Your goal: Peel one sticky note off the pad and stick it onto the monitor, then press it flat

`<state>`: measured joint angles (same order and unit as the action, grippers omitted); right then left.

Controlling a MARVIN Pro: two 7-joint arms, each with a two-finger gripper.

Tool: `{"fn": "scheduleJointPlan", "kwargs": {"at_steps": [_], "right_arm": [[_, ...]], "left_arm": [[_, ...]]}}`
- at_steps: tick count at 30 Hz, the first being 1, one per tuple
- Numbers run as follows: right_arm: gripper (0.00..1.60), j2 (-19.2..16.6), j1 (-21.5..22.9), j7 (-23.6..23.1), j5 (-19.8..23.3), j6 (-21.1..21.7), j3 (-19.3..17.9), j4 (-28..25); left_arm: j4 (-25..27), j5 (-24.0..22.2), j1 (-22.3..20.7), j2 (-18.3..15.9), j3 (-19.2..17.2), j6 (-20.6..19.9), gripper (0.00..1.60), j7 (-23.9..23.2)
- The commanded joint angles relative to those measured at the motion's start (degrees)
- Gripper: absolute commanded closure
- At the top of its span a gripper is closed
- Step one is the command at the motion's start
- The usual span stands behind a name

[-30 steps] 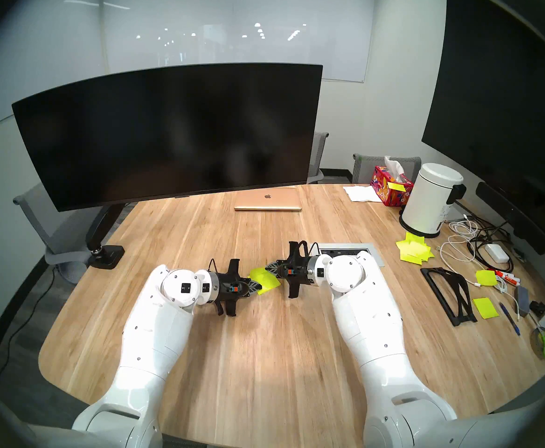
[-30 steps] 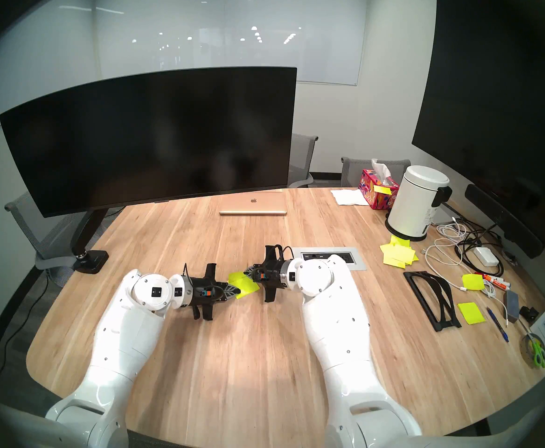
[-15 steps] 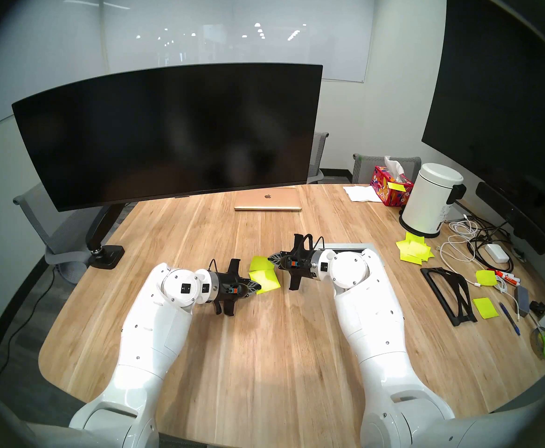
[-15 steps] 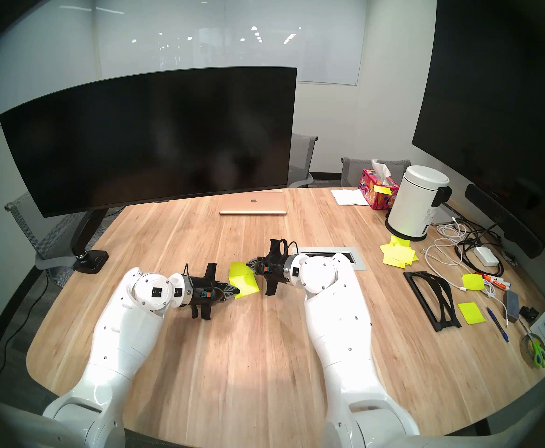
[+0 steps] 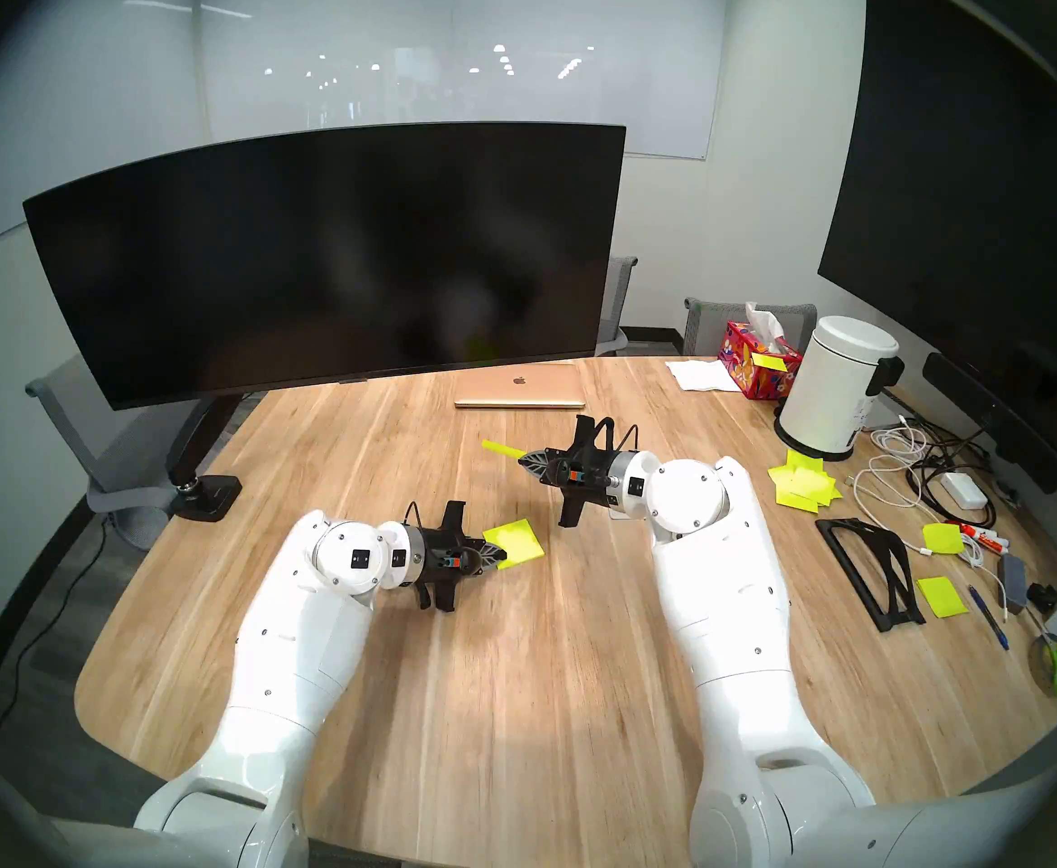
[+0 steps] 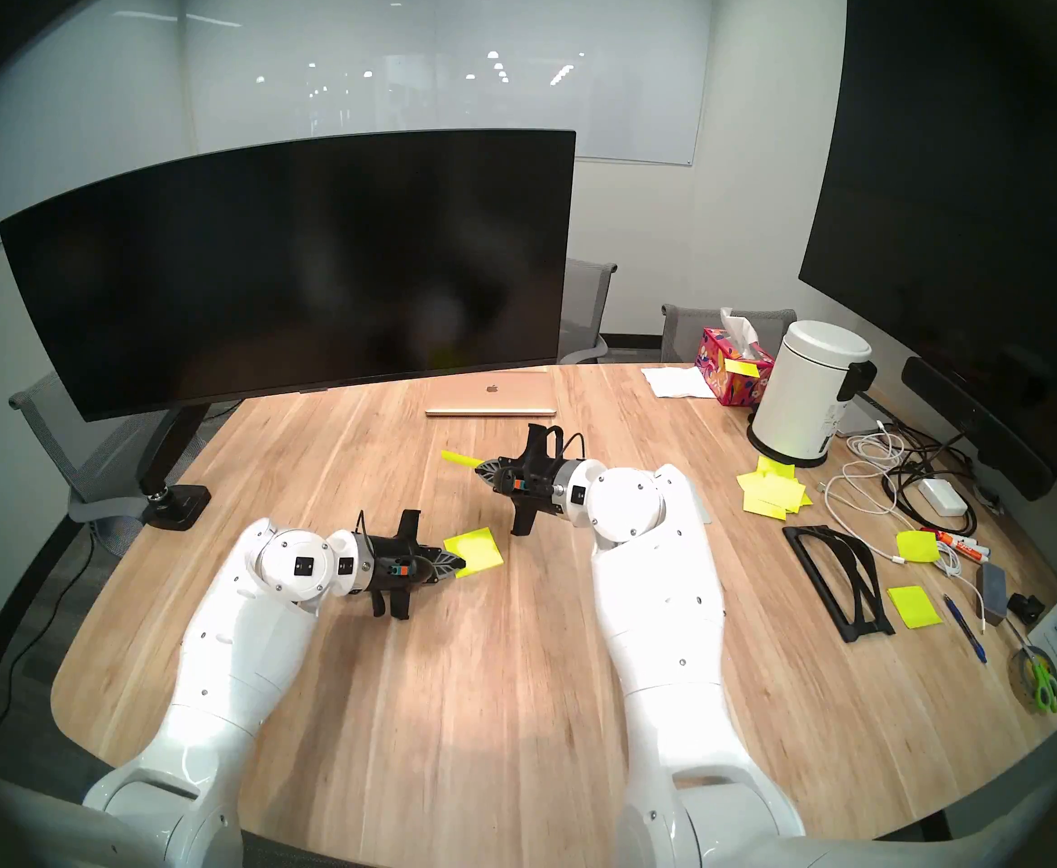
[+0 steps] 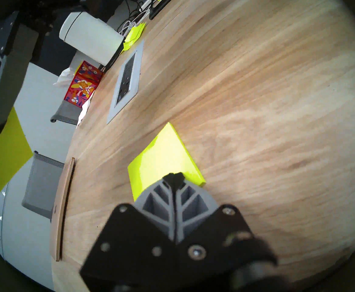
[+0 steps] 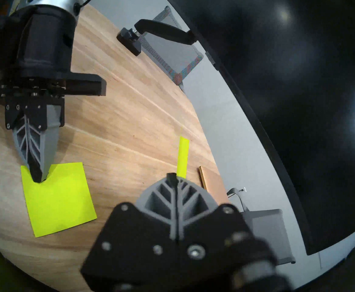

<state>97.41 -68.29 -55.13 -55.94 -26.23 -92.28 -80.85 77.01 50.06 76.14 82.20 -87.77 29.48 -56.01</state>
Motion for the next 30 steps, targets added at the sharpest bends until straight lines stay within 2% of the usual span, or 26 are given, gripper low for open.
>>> {"fn": "scheduleJointPlan", "kwargs": {"at_steps": [1, 3, 5, 6, 8, 14, 22, 30], "right_arm": [[1.6, 0.54, 0.38, -0.08, 0.95, -0.22, -0.13, -1.07], [1.6, 0.63, 0.45, -0.2, 0.89, -0.14, -0.29, -0.9], [1.6, 0.7, 0.61, -0.28, 0.85, -0.09, -0.45, -0.7], [1.6, 0.77, 0.74, -0.26, 0.85, -0.04, -0.6, -0.4], [1.6, 0.78, 0.9, -0.25, 0.71, -0.03, -0.71, -0.07], [1.6, 0.86, 1.64, 0.17, 0.26, 0.07, -0.89, 1.23], [1.6, 1.02, 3.02, 1.14, -0.12, 0.23, -1.26, 2.77], [1.6, 0.94, 4.32, 2.17, -0.37, 0.31, -1.85, 4.12]], "left_arm": [[4.56, 0.06, 2.22, -1.07, -1.06, 2.05, 1.6, 2.59], [6.88, -0.36, 3.11, -1.3, -1.77, 2.33, 1.6, 2.99], [8.2, 0.71, 3.49, -2.23, -1.83, 4.75, 1.6, 4.98], [9.07, -0.22, 3.99, -1.77, -3.04, 3.99, 1.6, 5.33], [10.46, 0.4, 4.41, -2.57, -3.46, 5.91, 1.6, 7.04], [15.16, -1.32, 8.03, -2.3, -6.44, 6.88, 1.6, 9.53], [21.64, -3.43, 15.0, 1.54, -11.03, 4.51, 1.6, 13.86], [21.77, -4.47, 16.38, 6.05, -13.5, 2.88, 1.6, 20.47]]}}
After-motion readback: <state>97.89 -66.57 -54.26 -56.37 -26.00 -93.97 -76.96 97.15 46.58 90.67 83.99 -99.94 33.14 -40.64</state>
